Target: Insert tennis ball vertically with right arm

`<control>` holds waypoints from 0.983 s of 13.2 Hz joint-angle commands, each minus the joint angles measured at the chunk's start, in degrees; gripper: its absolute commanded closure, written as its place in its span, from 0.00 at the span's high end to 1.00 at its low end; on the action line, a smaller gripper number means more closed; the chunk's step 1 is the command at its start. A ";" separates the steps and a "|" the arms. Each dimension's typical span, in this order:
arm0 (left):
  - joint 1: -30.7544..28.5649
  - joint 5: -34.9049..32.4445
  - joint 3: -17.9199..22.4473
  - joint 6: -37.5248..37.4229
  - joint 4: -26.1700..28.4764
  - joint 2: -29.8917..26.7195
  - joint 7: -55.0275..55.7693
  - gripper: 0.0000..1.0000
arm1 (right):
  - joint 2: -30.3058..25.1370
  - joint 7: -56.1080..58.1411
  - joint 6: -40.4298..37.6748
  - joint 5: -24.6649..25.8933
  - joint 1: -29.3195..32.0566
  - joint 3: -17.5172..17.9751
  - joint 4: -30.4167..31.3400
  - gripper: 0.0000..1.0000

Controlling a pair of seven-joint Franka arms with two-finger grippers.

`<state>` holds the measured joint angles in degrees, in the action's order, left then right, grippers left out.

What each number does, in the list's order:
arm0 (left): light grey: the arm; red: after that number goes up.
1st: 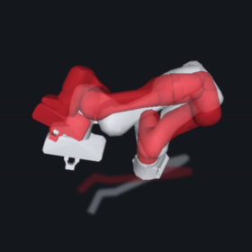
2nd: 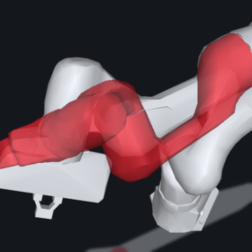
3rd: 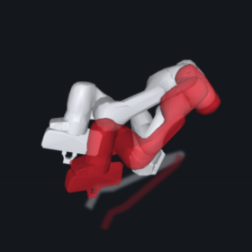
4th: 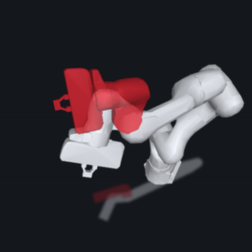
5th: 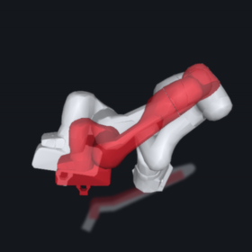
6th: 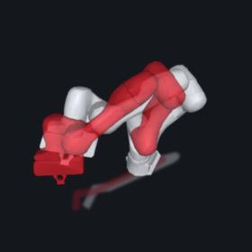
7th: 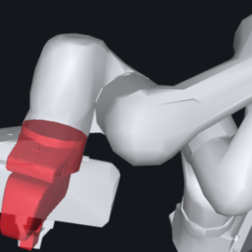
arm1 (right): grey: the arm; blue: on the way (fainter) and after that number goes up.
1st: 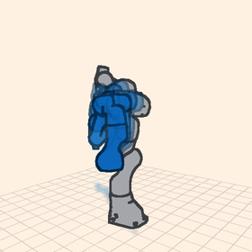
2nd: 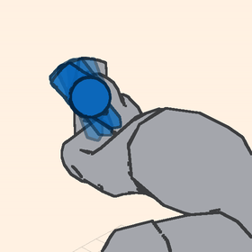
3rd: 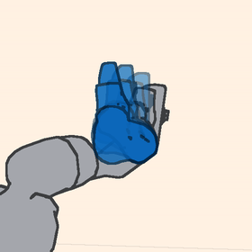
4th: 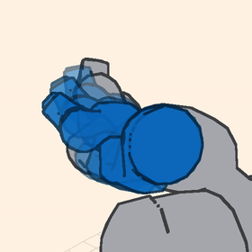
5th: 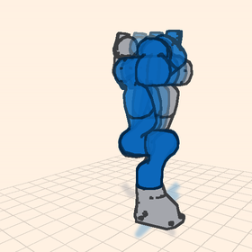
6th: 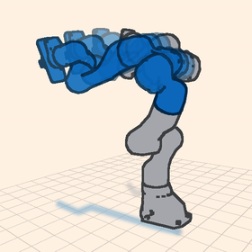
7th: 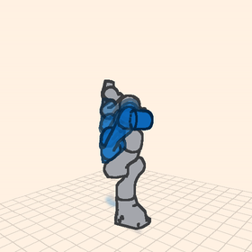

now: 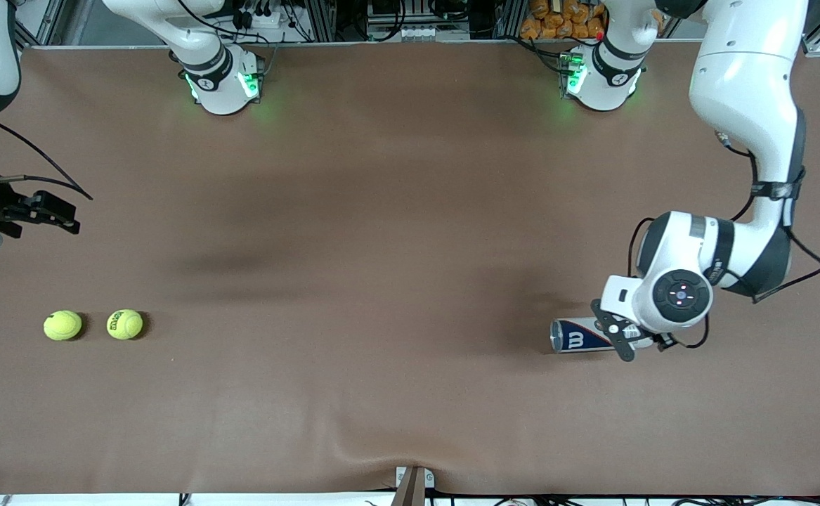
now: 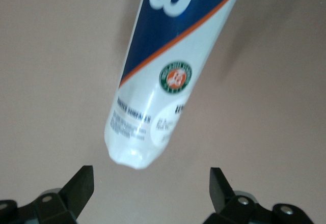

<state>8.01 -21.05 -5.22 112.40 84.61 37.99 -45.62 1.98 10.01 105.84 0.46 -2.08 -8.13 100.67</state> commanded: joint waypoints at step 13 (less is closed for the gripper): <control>1.04 -4.08 0.04 10.64 -1.03 7.18 -2.90 1.00 | 8.81 4.67 46.10 1.56 4.28 0.58 24.93 1.00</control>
<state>9.12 -23.66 -5.13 121.77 84.55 44.04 -47.74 7.41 14.07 148.16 0.99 1.06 -8.16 125.89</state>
